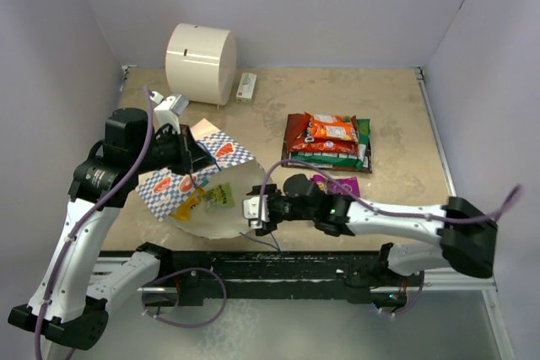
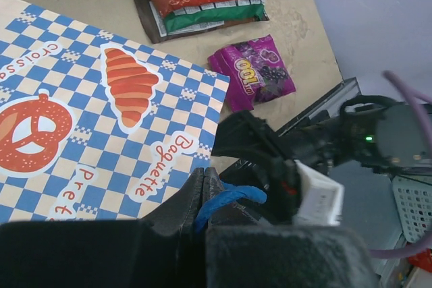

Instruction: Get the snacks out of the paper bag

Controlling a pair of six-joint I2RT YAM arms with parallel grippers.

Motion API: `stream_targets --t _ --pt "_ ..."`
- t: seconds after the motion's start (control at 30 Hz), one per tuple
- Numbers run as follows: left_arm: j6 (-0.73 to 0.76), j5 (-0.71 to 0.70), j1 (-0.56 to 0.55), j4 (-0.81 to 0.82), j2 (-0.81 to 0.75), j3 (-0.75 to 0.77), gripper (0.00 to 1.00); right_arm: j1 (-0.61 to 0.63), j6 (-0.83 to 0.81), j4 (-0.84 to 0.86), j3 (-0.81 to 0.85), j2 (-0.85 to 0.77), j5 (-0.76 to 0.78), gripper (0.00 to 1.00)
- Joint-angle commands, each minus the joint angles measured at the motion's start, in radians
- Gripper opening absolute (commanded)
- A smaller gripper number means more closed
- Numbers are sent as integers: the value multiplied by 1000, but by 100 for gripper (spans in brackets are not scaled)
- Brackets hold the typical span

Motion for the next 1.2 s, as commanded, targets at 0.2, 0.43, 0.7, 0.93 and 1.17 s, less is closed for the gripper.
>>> stream_targets --t 0.2,0.43,0.7,0.93,1.17 --pt "-48 85 -1 38 -16 -20 0 10 -205 547 80 431 55 69" --pt "-63 79 -2 3 -20 -18 0 11 -203 688 146 613 34 71" --pt "-83 80 -1 1 -29 -16 0 16 -180 733 288 793 98 69" --pt "-84 47 -2 -26 -30 -13 0 18 -167 707 296 769 148 25" --pt "-77 11 0 -14 -9 1 0 18 -92 541 179 499 56 4"
